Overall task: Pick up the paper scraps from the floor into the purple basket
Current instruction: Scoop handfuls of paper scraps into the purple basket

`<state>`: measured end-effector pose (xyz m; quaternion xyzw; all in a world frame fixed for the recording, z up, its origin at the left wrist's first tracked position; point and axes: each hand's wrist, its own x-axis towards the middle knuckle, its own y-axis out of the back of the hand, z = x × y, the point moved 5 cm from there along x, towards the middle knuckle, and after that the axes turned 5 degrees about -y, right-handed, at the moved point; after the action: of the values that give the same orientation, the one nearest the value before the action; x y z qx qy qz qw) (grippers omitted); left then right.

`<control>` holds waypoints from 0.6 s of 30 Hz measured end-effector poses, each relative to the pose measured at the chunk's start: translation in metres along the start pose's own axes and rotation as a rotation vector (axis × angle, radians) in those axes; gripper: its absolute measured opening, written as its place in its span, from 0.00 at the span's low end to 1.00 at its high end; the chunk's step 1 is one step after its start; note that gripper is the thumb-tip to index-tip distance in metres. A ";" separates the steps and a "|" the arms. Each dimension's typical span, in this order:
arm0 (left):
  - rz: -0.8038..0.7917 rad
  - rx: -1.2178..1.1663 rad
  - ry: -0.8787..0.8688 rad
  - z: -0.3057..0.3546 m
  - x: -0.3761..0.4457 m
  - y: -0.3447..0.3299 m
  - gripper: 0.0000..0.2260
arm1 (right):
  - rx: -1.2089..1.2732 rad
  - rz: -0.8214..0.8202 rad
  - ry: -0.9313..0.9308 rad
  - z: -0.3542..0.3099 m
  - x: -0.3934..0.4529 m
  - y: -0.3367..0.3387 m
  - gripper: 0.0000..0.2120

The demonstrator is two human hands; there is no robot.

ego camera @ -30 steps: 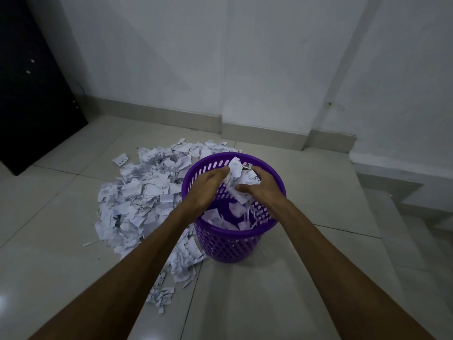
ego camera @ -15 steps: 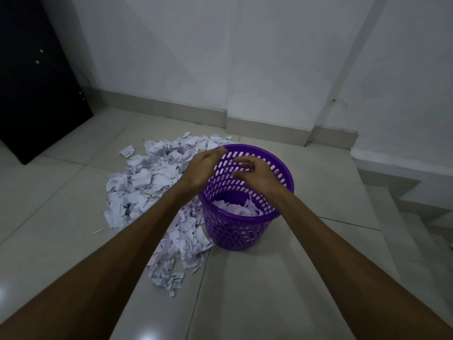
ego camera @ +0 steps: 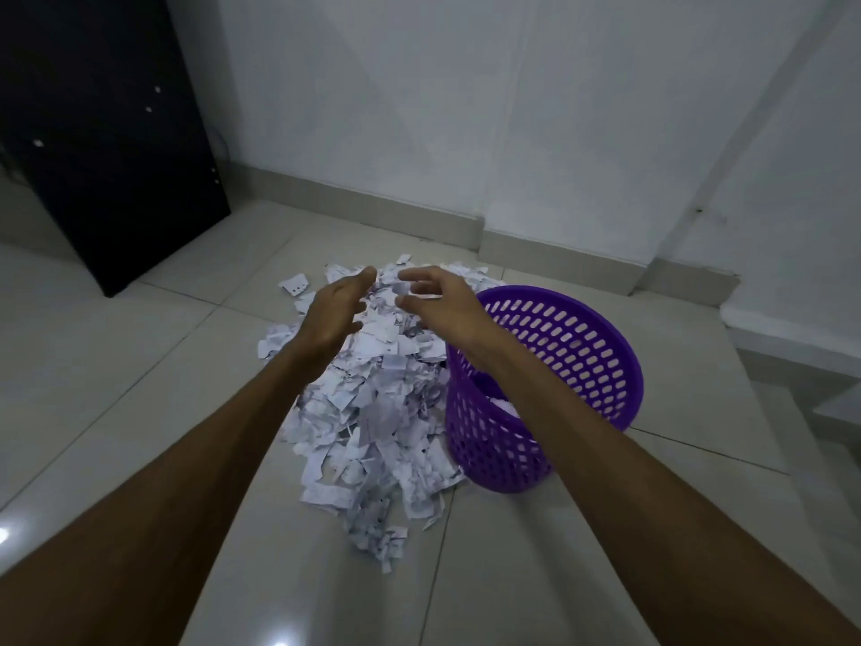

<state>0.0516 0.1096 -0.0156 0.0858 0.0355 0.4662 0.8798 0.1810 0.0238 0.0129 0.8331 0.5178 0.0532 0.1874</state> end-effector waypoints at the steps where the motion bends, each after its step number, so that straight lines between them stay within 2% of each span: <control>1: 0.013 -0.010 0.017 -0.010 0.004 0.009 0.26 | -0.005 -0.014 -0.012 0.004 0.006 -0.012 0.17; 5: 0.041 -0.002 0.077 -0.049 0.017 0.032 0.27 | -0.053 -0.058 -0.078 0.035 0.030 -0.053 0.20; 8: 0.069 0.010 0.099 -0.076 0.025 0.043 0.23 | -0.167 -0.048 -0.071 0.062 0.048 -0.073 0.25; 11: 0.058 0.049 0.087 -0.104 0.033 0.050 0.23 | -0.375 -0.036 -0.070 0.091 0.073 -0.089 0.36; 14: 0.068 0.106 0.121 -0.130 0.038 0.050 0.26 | -0.541 -0.089 -0.160 0.124 0.089 -0.098 0.49; 16: 0.067 0.130 0.126 -0.140 0.040 0.046 0.28 | -0.570 -0.109 -0.199 0.137 0.094 -0.100 0.55; 18: 0.052 0.111 0.152 -0.150 0.042 0.043 0.29 | -0.493 -0.127 -0.223 0.145 0.098 -0.104 0.57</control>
<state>0.0193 0.1858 -0.1544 0.0998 0.1258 0.4912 0.8561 0.1789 0.1137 -0.1697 0.7290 0.5166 0.0736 0.4431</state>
